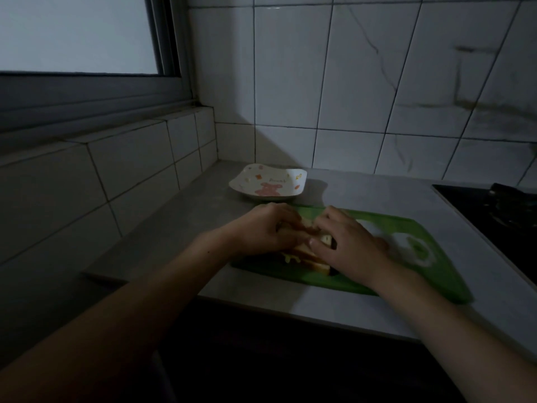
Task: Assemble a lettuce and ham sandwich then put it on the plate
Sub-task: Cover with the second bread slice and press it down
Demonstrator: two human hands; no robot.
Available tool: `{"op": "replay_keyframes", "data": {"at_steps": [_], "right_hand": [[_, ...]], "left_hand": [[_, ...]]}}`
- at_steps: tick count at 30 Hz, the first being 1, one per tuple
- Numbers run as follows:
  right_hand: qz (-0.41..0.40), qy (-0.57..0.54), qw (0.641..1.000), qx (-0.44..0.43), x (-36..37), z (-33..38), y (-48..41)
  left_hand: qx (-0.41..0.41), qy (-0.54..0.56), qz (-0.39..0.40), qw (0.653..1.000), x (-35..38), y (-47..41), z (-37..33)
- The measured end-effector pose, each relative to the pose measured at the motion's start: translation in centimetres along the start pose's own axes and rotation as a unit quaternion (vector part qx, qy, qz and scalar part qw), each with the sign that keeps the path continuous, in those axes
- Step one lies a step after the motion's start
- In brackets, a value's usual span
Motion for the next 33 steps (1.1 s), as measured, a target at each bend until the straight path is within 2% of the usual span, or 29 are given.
{"op": "replay_keyframes", "data": {"at_steps": [7, 13, 18, 24, 28, 30, 33], "right_hand": [[-0.013, -0.031, 0.999, 0.016, -0.1, -0.3, 0.2], [-0.035, -0.066, 0.997, 0.037, -0.8, -0.6, -0.2], [-0.055, -0.055, 0.997, 0.026, -1.7, -0.4, -0.6], [-0.075, -0.037, 0.996, 0.009, -2.2, -0.1, -0.7], [-0.090, -0.063, 0.994, 0.016, -1.8, -0.4, -0.4], [-0.114, -0.090, 0.989, 0.033, -2.1, -0.9, -0.2], [-0.142, -0.134, 0.976, 0.101, -2.7, -2.7, 0.1]], "left_hand": [[-0.046, 0.013, 0.010, 0.999, -0.5, -0.1, 0.1], [-0.045, 0.011, 0.011, 0.999, -1.0, -0.1, -0.3], [-0.020, -0.004, -0.030, 0.999, -1.8, -0.5, -0.6], [0.000, 0.007, -0.127, 0.992, -2.1, -0.6, -0.7], [0.043, -0.009, -0.128, 0.991, -1.2, -0.3, -1.8], [0.028, -0.003, -0.143, 0.989, -1.7, 0.0, -1.5], [-0.039, 0.036, -0.169, 0.984, -3.0, 0.9, -0.1]]}}
Point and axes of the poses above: each hand's wrist, its own y-axis away from the middle knuckle, its own x-axis out of the palm, z = x × y, the point moved 8 cm from there along -y, towards the middle knuckle, and after that the axes turned 4 degrees about -x, right-handed, at the moved point
